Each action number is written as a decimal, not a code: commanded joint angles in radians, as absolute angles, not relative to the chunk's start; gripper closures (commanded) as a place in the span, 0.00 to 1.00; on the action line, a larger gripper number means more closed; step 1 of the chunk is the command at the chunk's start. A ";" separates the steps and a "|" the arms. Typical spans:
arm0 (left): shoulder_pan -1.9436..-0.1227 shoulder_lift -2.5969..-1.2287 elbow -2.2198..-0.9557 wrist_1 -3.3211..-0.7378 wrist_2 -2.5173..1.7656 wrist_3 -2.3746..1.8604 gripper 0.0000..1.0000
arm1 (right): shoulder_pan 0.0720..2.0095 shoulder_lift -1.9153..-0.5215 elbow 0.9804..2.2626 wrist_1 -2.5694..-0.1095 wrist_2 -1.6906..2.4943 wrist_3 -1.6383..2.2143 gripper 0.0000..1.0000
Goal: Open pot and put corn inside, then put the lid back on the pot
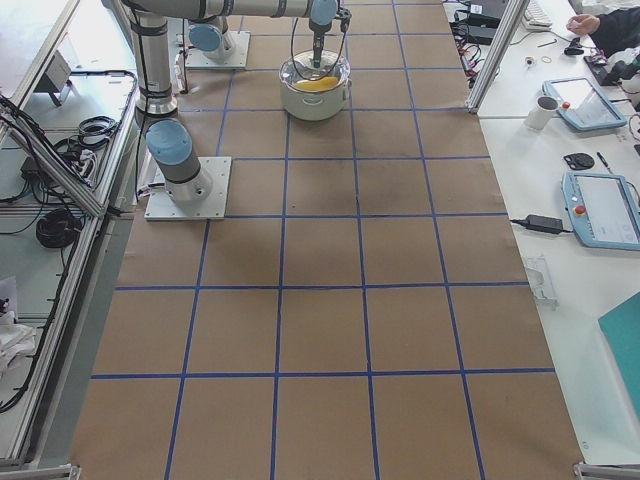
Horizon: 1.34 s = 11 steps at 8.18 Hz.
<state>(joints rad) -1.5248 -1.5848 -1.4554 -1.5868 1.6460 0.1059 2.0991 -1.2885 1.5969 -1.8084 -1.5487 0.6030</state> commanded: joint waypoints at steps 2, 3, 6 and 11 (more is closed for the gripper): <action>-1.525 -1.585 -1.454 -1.588 1.647 0.106 0.00 | 2.098 -1.284 1.597 -1.809 -1.545 0.598 0.54; -1.525 -1.585 -1.454 -1.589 1.647 0.106 0.00 | 2.098 -1.284 1.598 -1.807 -1.545 0.598 0.51; -1.525 -1.585 -1.456 -1.594 1.647 0.106 0.00 | 2.098 -1.282 1.598 -1.804 -1.545 0.598 0.45; -1.525 -1.585 -1.456 -1.594 1.647 0.106 0.00 | 2.094 -1.287 1.591 -1.789 -1.540 0.603 0.48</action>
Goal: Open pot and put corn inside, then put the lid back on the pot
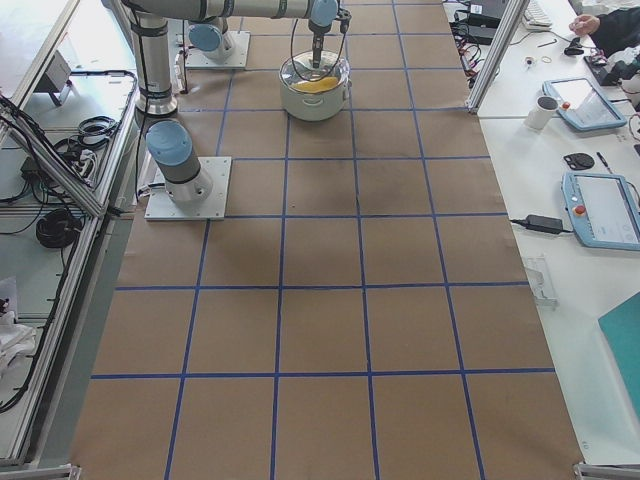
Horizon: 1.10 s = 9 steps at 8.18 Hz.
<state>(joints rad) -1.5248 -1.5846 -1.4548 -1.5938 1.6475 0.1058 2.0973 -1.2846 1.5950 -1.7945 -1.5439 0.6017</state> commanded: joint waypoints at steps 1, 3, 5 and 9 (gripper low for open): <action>-1.523 -1.585 -1.456 -1.594 1.647 0.107 0.00 | 2.088 -1.292 1.589 -1.789 -1.511 0.607 0.48; -1.522 -1.585 -1.456 -1.595 1.647 0.106 0.00 | 2.083 -1.290 1.589 -1.779 -1.502 0.606 0.48; -1.522 -1.585 -1.456 -1.595 1.647 0.107 0.00 | 2.082 -1.292 1.589 -1.772 -1.500 0.606 0.48; -1.520 -1.585 -1.456 -1.595 1.646 0.107 0.00 | 2.082 -1.285 1.589 -1.738 -1.477 0.595 0.48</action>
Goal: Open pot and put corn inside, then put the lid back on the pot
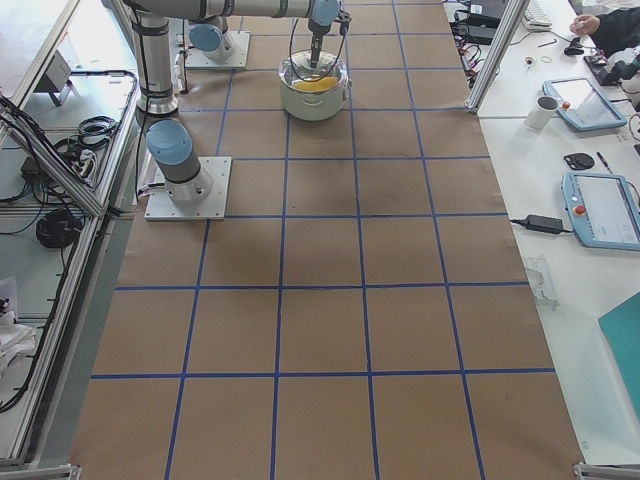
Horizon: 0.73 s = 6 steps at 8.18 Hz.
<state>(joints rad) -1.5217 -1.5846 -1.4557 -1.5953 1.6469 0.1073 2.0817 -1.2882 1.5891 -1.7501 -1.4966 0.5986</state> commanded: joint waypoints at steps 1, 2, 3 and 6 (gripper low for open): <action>-1.520 -1.585 -1.456 -1.595 1.646 0.107 0.00 | 2.082 -1.284 1.589 -1.738 -1.476 0.595 0.48; -1.520 -1.585 -1.456 -1.595 1.646 0.107 0.00 | 2.082 -1.284 1.589 -1.738 -1.474 0.594 0.48; -1.520 -1.585 -1.456 -1.595 1.646 0.107 0.00 | 2.082 -1.284 1.589 -1.741 -1.474 0.588 0.46; -1.520 -1.585 -1.456 -1.595 1.646 0.107 0.00 | 2.082 -1.285 1.591 -1.753 -1.483 0.574 0.02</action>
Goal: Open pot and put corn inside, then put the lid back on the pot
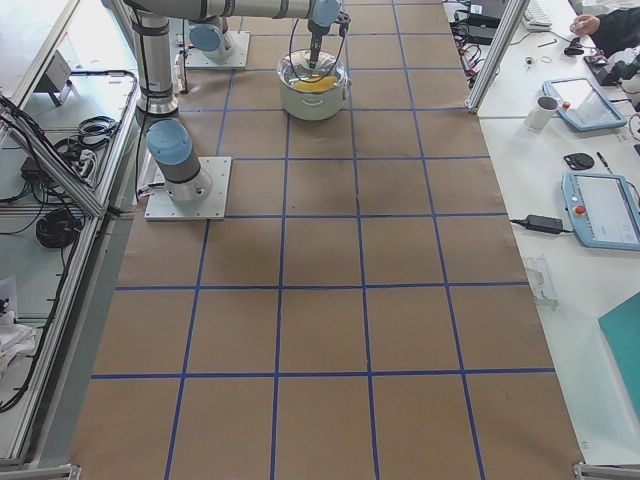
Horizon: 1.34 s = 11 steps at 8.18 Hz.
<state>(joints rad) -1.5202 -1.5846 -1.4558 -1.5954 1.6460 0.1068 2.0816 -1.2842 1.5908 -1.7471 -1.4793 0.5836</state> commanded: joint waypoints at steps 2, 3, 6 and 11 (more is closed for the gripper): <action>-1.520 -1.585 -1.456 -1.595 1.646 0.107 0.00 | 2.082 -1.295 1.589 -1.755 -1.486 0.577 0.00; -1.520 -1.585 -1.456 -1.595 1.646 0.107 0.00 | 2.080 -1.304 1.589 -1.772 -1.493 0.577 0.00; -1.520 -1.585 -1.456 -1.595 1.646 0.107 0.00 | 1.986 -1.424 1.589 -1.749 -1.500 0.516 0.00; -1.519 -1.583 -1.453 -1.640 1.646 0.094 0.00 | 1.645 -1.609 1.585 -1.629 -1.551 0.154 0.00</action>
<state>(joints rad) -1.5189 -1.5839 -1.4537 -1.6067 1.6461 0.1061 1.7590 -1.5619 1.5858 -1.6710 -1.5349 0.2833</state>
